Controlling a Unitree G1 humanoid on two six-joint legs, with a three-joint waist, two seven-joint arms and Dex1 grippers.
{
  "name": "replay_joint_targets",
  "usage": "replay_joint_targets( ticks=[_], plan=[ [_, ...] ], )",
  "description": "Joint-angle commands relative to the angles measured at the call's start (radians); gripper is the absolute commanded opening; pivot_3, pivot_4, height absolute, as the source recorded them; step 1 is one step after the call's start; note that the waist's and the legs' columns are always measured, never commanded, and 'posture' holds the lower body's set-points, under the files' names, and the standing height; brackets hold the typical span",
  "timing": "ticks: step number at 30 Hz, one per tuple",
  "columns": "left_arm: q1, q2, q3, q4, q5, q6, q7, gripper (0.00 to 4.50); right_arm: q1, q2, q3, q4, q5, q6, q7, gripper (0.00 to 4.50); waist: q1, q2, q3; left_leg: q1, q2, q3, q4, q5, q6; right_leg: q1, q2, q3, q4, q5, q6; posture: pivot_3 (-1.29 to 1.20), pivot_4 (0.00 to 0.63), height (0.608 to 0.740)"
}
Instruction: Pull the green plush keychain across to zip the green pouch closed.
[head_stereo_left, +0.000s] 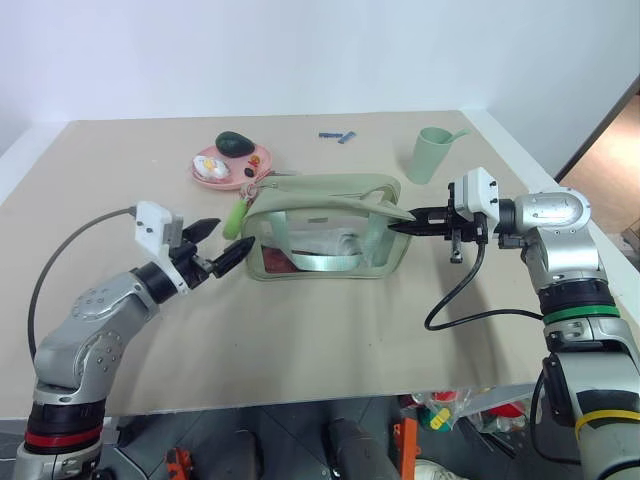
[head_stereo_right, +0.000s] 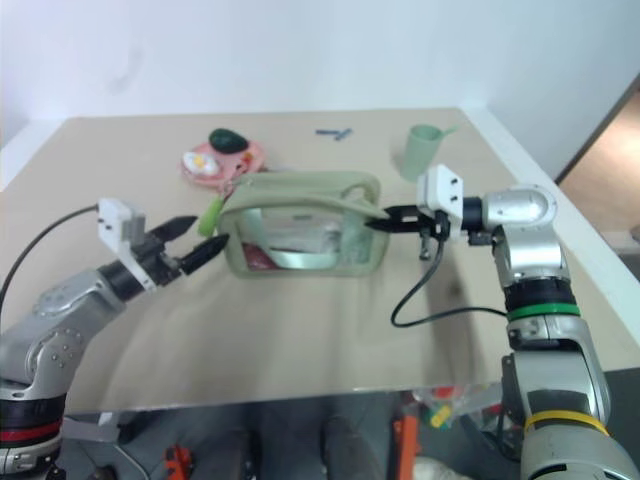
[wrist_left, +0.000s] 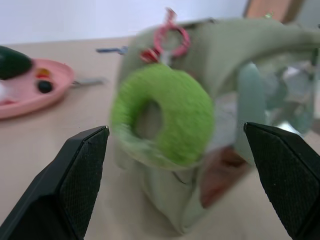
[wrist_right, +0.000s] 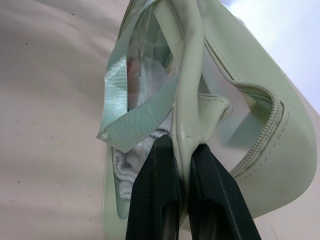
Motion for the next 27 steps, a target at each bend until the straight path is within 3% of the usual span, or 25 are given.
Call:
replay_joint_targets(
  ticks=[1, 7, 23, 27],
  plan=[
    [-0.028, 0.011, 0.010, 0.011, 0.020, -0.037, -0.037, 3.95, -0.006, -0.003, -0.012, -0.024, 0.000, -0.013, -0.003, 0.00, 0.000, 0.000, 0.000, 0.000, 0.000, 0.000, 0.000, 0.000, 0.000, 0.000, 0.000, 0.000, 0.000, 0.000, 0.000, 0.00, 0.150, 0.740],
    [-0.017, -0.003, 0.060, -0.018, -0.015, -0.035, -0.037, 2.00, 0.004, -0.011, -0.012, -0.018, -0.006, -0.026, -0.001, 0.00, 0.000, 0.000, 0.000, 0.000, 0.000, 0.000, 0.000, 0.000, 0.000, 0.000, 0.000, 0.000, 0.000, 0.000, 0.000, 0.00, 0.150, 0.740],
    [-0.002, -0.001, 0.075, -0.008, -0.044, -0.024, -0.026, 2.00, -0.022, -0.003, 0.000, 0.049, -0.034, -0.082, 0.004, 0.00, 0.000, 0.000, 0.000, 0.000, 0.000, 0.000, 0.000, 0.000, 0.000, 0.000, 0.000, 0.000, 0.000, 0.000, 0.000, 0.00, 0.150, 0.740],
    [-0.010, -0.011, 0.060, 0.000, -0.015, -0.046, -0.021, 0.73, -0.015, -0.004, -0.001, 0.043, -0.031, -0.087, 0.007, 0.00, 0.000, 0.000, 0.000, 0.000, 0.000, 0.000, 0.000, 0.000, 0.000, 0.000, -0.001, 0.000, 0.000, 0.000, 0.000, 0.00, 0.150, 0.740]
  ],
)
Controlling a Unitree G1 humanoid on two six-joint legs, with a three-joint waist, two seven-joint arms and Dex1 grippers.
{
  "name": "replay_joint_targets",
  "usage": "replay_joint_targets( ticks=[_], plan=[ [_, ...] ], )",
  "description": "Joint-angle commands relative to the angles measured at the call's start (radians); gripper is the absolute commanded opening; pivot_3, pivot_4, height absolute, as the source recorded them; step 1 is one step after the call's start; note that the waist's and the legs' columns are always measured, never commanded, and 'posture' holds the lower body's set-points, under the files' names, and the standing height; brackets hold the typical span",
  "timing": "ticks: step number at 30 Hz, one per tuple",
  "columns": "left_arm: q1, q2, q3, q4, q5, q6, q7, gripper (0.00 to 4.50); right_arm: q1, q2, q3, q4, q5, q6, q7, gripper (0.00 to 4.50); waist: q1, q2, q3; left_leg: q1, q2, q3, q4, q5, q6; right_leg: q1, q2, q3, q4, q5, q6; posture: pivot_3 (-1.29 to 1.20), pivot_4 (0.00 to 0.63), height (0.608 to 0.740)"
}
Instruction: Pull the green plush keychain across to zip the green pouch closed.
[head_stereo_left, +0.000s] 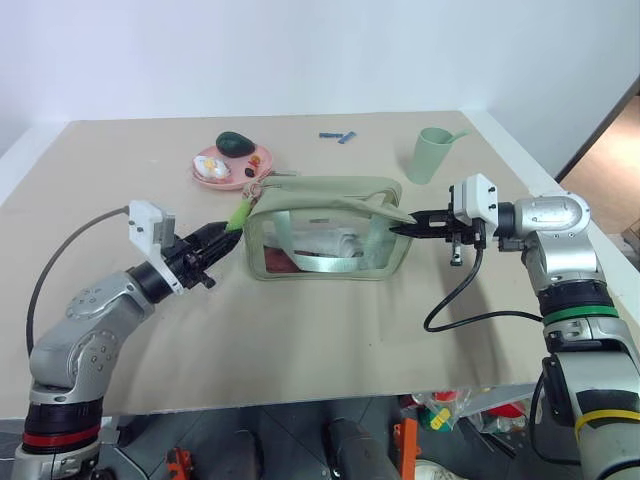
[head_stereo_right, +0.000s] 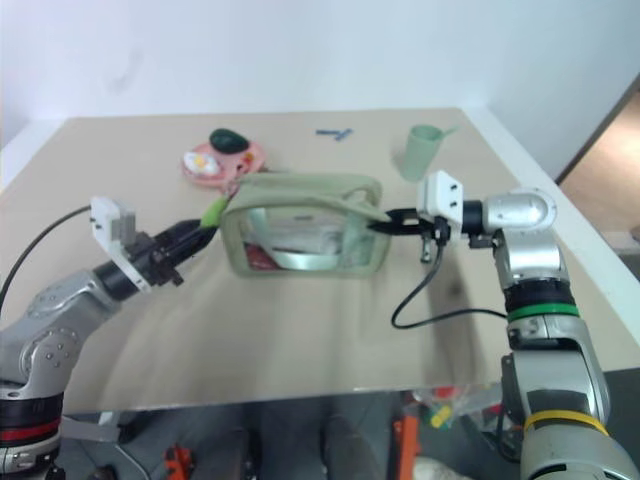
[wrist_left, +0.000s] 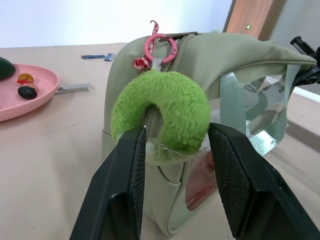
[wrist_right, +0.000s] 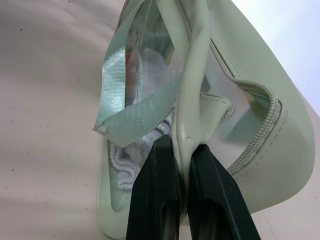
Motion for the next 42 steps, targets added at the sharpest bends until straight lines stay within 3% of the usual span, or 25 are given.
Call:
replay_joint_targets(
  ticks=[1, 2, 10, 15, 23, 29, 35, 36, 37, 39, 42],
  plan=[
    [-0.023, -0.004, 0.013, -0.009, 0.019, -0.029, 0.006, 0.35, -0.013, -0.004, -0.002, -0.012, -0.006, -0.014, 0.008, 0.00, 0.000, 0.000, 0.000, 0.000, 0.000, 0.000, 0.000, 0.000, 0.000, 0.000, 0.000, 0.000, 0.000, 0.000, 0.000, 0.00, 0.150, 0.740],
    [-0.025, -0.005, 0.012, -0.006, 0.020, -0.030, 0.003, 0.04, -0.012, -0.003, -0.002, -0.020, -0.004, -0.010, 0.007, 0.00, 0.000, 0.000, 0.000, 0.000, 0.000, 0.000, 0.000, 0.000, 0.000, 0.000, 0.000, 0.000, 0.000, 0.000, 0.000, 0.00, 0.150, 0.740],
    [-0.070, 0.033, 0.031, -0.026, -0.024, 0.011, -0.043, 0.04, 0.015, 0.000, 0.004, -0.140, 0.027, 0.041, 0.022, 0.00, 0.000, 0.000, 0.000, 0.000, 0.000, 0.000, 0.000, 0.000, 0.000, 0.000, 0.000, 0.000, 0.000, 0.000, 0.000, 0.00, 0.150, 0.740],
    [-0.179, 0.075, 0.016, -0.040, -0.065, 0.056, -0.069, 0.04, 0.027, -0.002, 0.005, -0.204, 0.033, 0.081, 0.023, 0.00, 0.001, 0.000, 0.000, -0.001, 0.000, -0.001, 0.000, 0.000, 0.000, -0.001, 0.000, -0.001, 0.000, 0.000, 0.000, 0.00, 0.150, 0.740],
    [-0.395, 0.031, -0.118, 0.035, -0.018, 0.047, -0.142, 0.04, 0.027, 0.004, 0.021, -0.205, 0.017, 0.062, 0.024, 0.00, 0.002, 0.000, 0.000, -0.001, -0.001, 0.000, -0.001, 0.000, 0.000, 0.000, 0.000, 0.000, -0.001, 0.001, 0.002, 0.00, 0.150, 0.740],
    [-0.458, -0.001, -0.226, 0.118, 0.064, 0.013, -0.228, 0.04, 0.031, 0.006, 0.022, -0.199, 0.014, 0.049, 0.017, 0.00, 0.001, 0.000, 0.000, -0.001, 0.000, -0.001, -0.001, 0.000, 0.000, -0.001, 0.001, -0.001, -0.001, 0.002, 0.004, 0.00, 0.150, 0.740],
    [-0.474, 0.012, -0.220, 0.165, 0.104, 0.036, -0.227, 0.04, 0.040, 0.000, 0.019, -0.201, 0.011, 0.038, 0.009, 0.00, 0.001, 0.000, 0.000, -0.001, 0.000, -0.001, -0.001, 0.000, 0.000, -0.001, 0.001, 0.000, -0.001, 0.002, 0.004, 0.00, 0.150, 0.740],
    [-0.474, 0.018, -0.217, 0.166, 0.106, 0.036, -0.234, 0.65, 0.041, -0.001, 0.018, -0.200, 0.011, 0.036, 0.009, 0.00, 0.001, 0.000, 0.000, -0.001, 0.000, -0.001, -0.001, 0.000, 0.000, -0.001, 0.001, 0.000, -0.001, 0.002, 0.004, 0.00, 0.150, 0.740],
    [-0.474, 0.023, -0.215, 0.164, 0.104, 0.040, -0.243, 0.72, 0.042, -0.002, 0.018, -0.198, 0.011, 0.034, 0.009, 0.00, 0.001, 0.000, 0.000, -0.001, 0.000, -0.001, -0.001, 0.000, 0.000, -0.001, 0.001, 0.000, -0.001, 0.002, 0.004, 0.00, 0.150, 0.740],
    [-0.475, 0.037, -0.201, 0.153, 0.093, 0.054, -0.254, 1.27, 0.042, -0.003, 0.019, -0.193, 0.010, 0.029, 0.010, 0.00, 0.001, 0.000, 0.000, -0.001, 0.000, -0.001, -0.001, 0.000, 0.000, -0.001, 0.000, 0.000, -0.001, 0.002, 0.004, 0.00, 0.150, 0.740],
    [-0.469, 0.087, -0.173, 0.129, 0.078, 0.085, -0.274, 2.40, 0.030, -0.002, 0.020, -0.172, 0.006, 0.020, 0.012, 0.00, 0.001, 0.000, 0.000, -0.001, 0.000, -0.001, -0.001, 0.000, 0.000, -0.001, 0.001, 0.000, -0.001, 0.002, 0.004, 0.00, 0.150, 0.740]
  ],
)
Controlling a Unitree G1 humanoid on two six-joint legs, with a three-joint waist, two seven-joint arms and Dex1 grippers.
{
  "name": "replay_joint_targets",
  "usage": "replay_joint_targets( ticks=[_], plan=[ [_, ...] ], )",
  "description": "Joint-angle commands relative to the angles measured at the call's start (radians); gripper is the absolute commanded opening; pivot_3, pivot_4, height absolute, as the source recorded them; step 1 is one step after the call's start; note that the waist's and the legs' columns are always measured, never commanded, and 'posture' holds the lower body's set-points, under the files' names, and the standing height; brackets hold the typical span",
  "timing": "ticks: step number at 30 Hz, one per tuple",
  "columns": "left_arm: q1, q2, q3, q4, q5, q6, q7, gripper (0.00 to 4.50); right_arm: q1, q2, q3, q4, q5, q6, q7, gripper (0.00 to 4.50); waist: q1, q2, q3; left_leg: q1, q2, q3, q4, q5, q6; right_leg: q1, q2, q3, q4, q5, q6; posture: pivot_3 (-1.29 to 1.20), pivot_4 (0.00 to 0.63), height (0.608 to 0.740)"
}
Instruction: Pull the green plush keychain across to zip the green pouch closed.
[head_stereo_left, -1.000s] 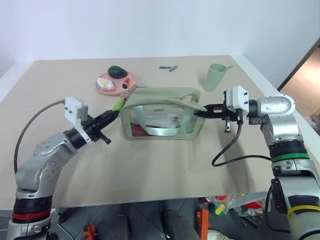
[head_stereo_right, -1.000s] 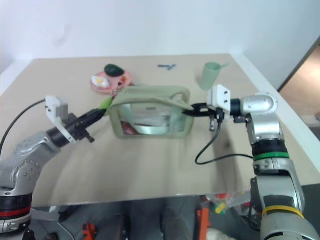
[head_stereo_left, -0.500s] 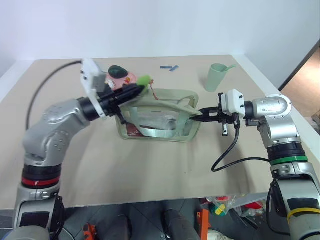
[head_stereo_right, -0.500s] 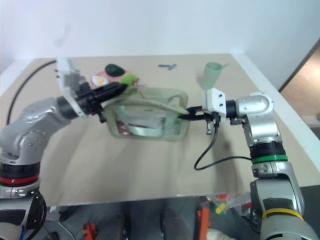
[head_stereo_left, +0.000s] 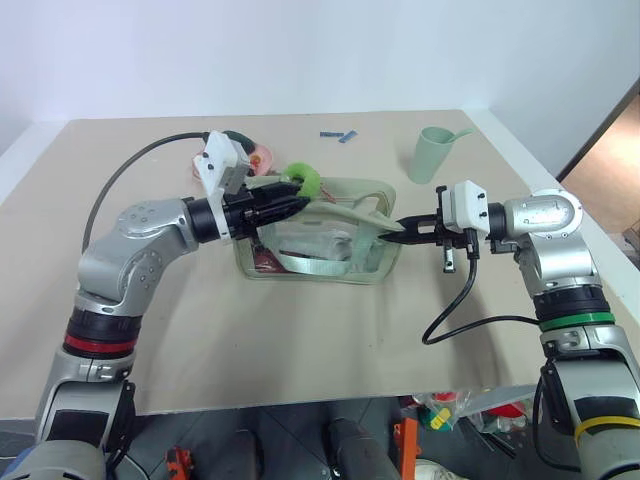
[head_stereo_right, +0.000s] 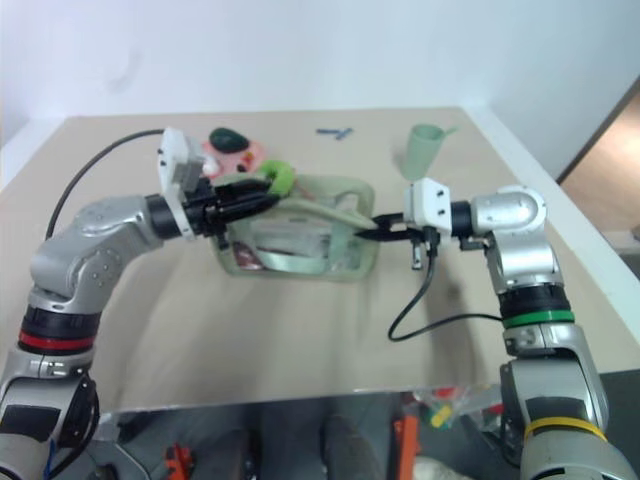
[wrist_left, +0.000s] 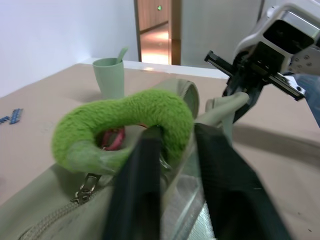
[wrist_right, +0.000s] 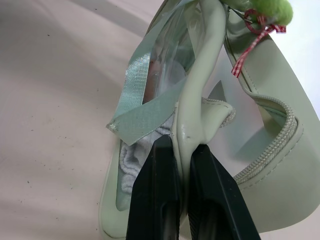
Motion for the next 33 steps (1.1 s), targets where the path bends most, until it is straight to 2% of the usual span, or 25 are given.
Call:
replay_joint_targets(
  ticks=[1, 6, 11, 16, 22, 26, 30, 32, 33],
  plan=[
    [-0.009, 0.071, 0.066, -0.055, -0.024, 0.031, -0.032, 2.71, -0.020, -0.006, -0.006, 0.012, -0.004, -0.023, 0.003, 0.00, 0.000, 0.000, 0.000, 0.000, 0.000, 0.000, 0.000, 0.000, 0.000, 0.000, 0.000, 0.000, 0.000, 0.000, 0.000, 0.00, 0.150, 0.740],
    [0.036, 0.141, 0.111, -0.095, -0.029, 0.055, -0.042, 4.43, -0.047, 0.001, -0.005, 0.055, -0.013, -0.044, -0.006, 0.00, 0.000, 0.000, 0.000, 0.000, 0.000, 0.000, 0.000, 0.000, 0.000, 0.000, -0.001, 0.000, 0.000, 0.000, 0.000, 0.00, 0.150, 0.740],
    [0.178, 0.197, 0.173, -0.173, -0.017, 0.078, 0.000, 4.47, -0.063, 0.010, -0.002, 0.080, -0.018, -0.059, -0.010, 0.00, -0.003, 0.001, 0.000, 0.000, 0.000, 0.001, 0.000, 0.000, 0.000, 0.000, -0.001, 0.000, 0.000, -0.001, -0.002, 0.00, 0.150, 0.740],
    [0.249, 0.158, 0.184, -0.171, 0.018, 0.030, 0.064, 4.47, -0.058, 0.018, 0.002, 0.075, -0.019, -0.061, -0.013, 0.00, 0.000, 0.001, 0.000, 0.000, 0.000, 0.000, 0.000, 0.000, 0.000, 0.000, -0.001, -0.001, 0.000, -0.002, -0.004, 0.00, 0.150, 0.740],
    [0.249, 0.072, 0.180, -0.088, 0.050, -0.039, 0.111, 4.47, -0.058, 0.023, 0.004, 0.071, -0.022, -0.061, -0.014, 0.00, -0.002, 0.001, 0.000, 0.000, 0.001, 0.001, 0.001, 0.000, 0.000, 0.000, -0.001, 0.000, 0.000, -0.002, -0.003, 0.00, 0.150, 0.740],
    [0.240, 0.034, 0.163, -0.044, 0.063, -0.074, 0.108, 3.43, -0.054, 0.020, 0.002, 0.060, -0.020, -0.055, -0.015, 0.00, -0.002, 0.001, 0.000, 0.001, 0.001, 0.001, 0.000, 0.000, 0.000, 0.000, 0.000, 0.000, 0.001, -0.001, -0.003, 0.00, 0.150, 0.740],
    [0.234, 0.002, 0.151, -0.041, 0.061, -0.079, 0.107, 1.99, -0.046, 0.015, -0.002, 0.039, -0.016, -0.048, -0.019, 0.00, -0.002, 0.001, 0.000, 0.000, 0.000, 0.001, 0.000, 0.000, 0.000, 0.000, 0.000, 0.000, 0.000, 0.000, -0.001, 0.00, 0.150, 0.740],
    [0.223, -0.010, 0.153, -0.047, 0.052, -0.077, 0.111, 1.33, -0.039, -0.002, 0.001, 0.004, -0.003, 0.034, -0.008, 0.00, -0.002, 0.001, 0.000, 0.000, 0.001, 0.001, 0.000, 0.000, 0.000, 0.000, 0.000, 0.000, 0.001, 0.000, 0.000, 0.00, 0.150, 0.740],
    [0.217, -0.014, 0.155, -0.049, 0.049, -0.075, 0.112, 0.96, -0.038, -0.004, -0.002, -0.011, 0.005, 0.064, -0.010, 0.35, -0.002, 0.001, 0.000, 0.000, 0.001, 0.000, 0.000, 0.000, 0.000, 0.000, 0.000, 0.000, 0.001, 0.000, 0.000, 0.00, 0.150, 0.740]
  ],
)
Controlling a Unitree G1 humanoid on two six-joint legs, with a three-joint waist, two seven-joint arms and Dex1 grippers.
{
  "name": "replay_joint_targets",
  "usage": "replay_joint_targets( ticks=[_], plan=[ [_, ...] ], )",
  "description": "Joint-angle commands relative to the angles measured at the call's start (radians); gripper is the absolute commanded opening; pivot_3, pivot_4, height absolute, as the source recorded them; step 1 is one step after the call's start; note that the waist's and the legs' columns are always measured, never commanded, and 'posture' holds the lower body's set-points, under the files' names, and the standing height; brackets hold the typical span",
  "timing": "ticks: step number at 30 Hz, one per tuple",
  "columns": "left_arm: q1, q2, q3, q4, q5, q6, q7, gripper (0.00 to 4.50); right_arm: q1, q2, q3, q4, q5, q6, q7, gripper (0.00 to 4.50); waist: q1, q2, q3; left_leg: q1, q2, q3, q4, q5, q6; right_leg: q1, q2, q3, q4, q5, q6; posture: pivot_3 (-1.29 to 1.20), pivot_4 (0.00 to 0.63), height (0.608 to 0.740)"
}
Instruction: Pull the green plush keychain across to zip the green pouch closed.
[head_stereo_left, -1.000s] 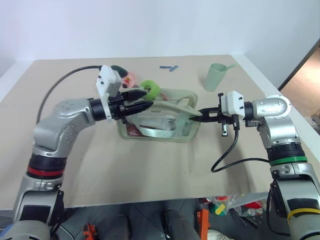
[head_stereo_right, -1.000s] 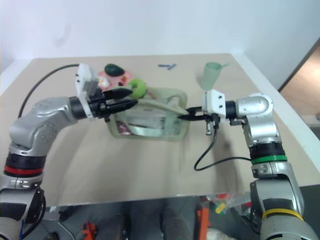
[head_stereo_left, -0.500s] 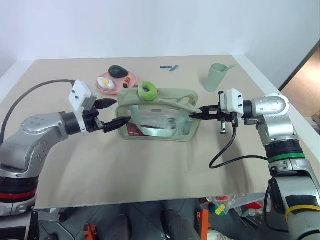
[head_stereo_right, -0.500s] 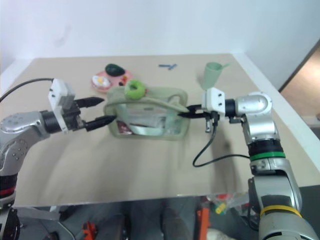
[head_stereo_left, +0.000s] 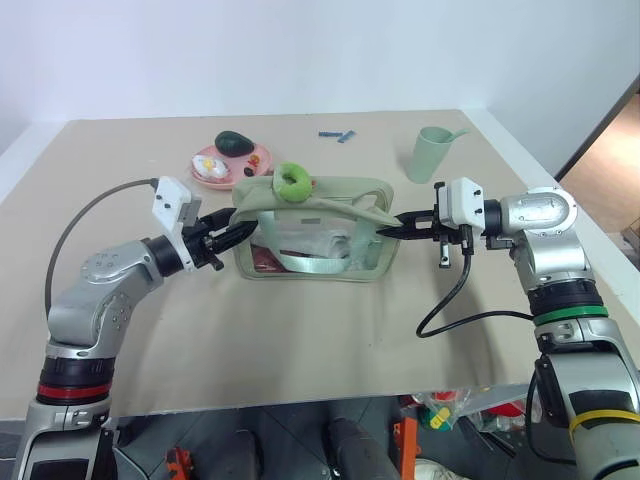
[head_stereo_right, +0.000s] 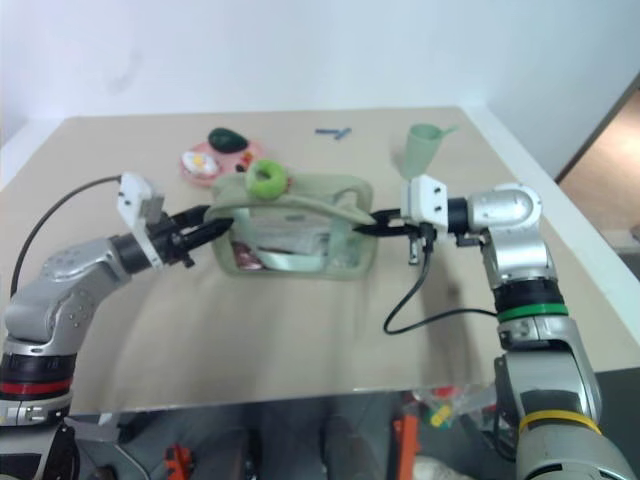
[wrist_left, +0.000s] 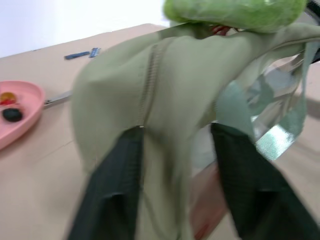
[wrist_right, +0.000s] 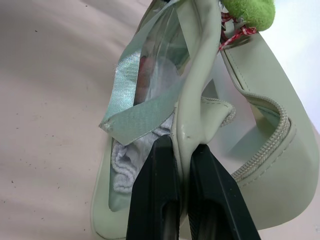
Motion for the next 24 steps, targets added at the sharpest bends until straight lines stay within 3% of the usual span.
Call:
replay_joint_targets(
  ticks=[1, 3, 12, 18, 24],
  plan=[
    [-0.037, -0.009, 0.017, -0.029, -0.017, -0.017, 0.000, 0.65, -0.002, -0.021, -0.011, -0.088, 0.033, 0.109, -0.001, 0.74, 0.000, 0.000, 0.000, 0.000, 0.000, 0.000, 0.000, 0.000, 0.000, 0.000, 0.000, 0.000, 0.000, 0.000, 0.000, 0.00, 0.150, 0.740],
    [-0.042, -0.011, 0.015, -0.028, -0.016, -0.015, -0.002, 0.05, -0.001, -0.023, -0.019, -0.117, 0.043, 0.150, -0.008, 1.32, 0.000, 0.000, 0.000, 0.000, 0.000, 0.000, 0.000, 0.000, 0.000, 0.000, 0.000, 0.000, 0.000, 0.000, 0.000, 0.00, 0.150, 0.740],
    [-0.019, -0.021, 0.003, -0.071, -0.030, 0.017, 0.005, 0.00, -0.062, -0.012, -0.086, -0.366, 0.134, 0.429, -0.161, 4.41, 0.003, 0.000, 0.000, -0.006, -0.001, -0.001, 0.000, 0.000, 0.000, -0.004, 0.000, 0.000, 0.000, 0.000, 0.001, 0.00, 0.150, 0.740],
    [-0.011, -0.044, -0.011, -0.117, -0.037, 0.041, 0.038, 0.00, -0.110, 0.025, -0.033, -0.461, 0.126, 0.509, -0.215, 4.46, 0.006, 0.000, 0.000, -0.007, 0.000, -0.002, 0.000, 0.000, 0.000, -0.005, 0.000, -0.002, 0.000, 0.000, 0.001, 0.00, 0.150, 0.740],
    [-0.018, -0.064, -0.019, -0.131, -0.041, 0.052, 0.055, 0.00, -0.174, 0.120, 0.032, -0.409, 0.078, 0.439, -0.240, 4.46, 0.007, 0.000, 0.000, -0.007, -0.001, -0.001, 0.001, 0.000, 0.000, -0.005, -0.001, -0.001, 0.000, 0.000, 0.001, 0.00, 0.150, 0.740]
  ],
)
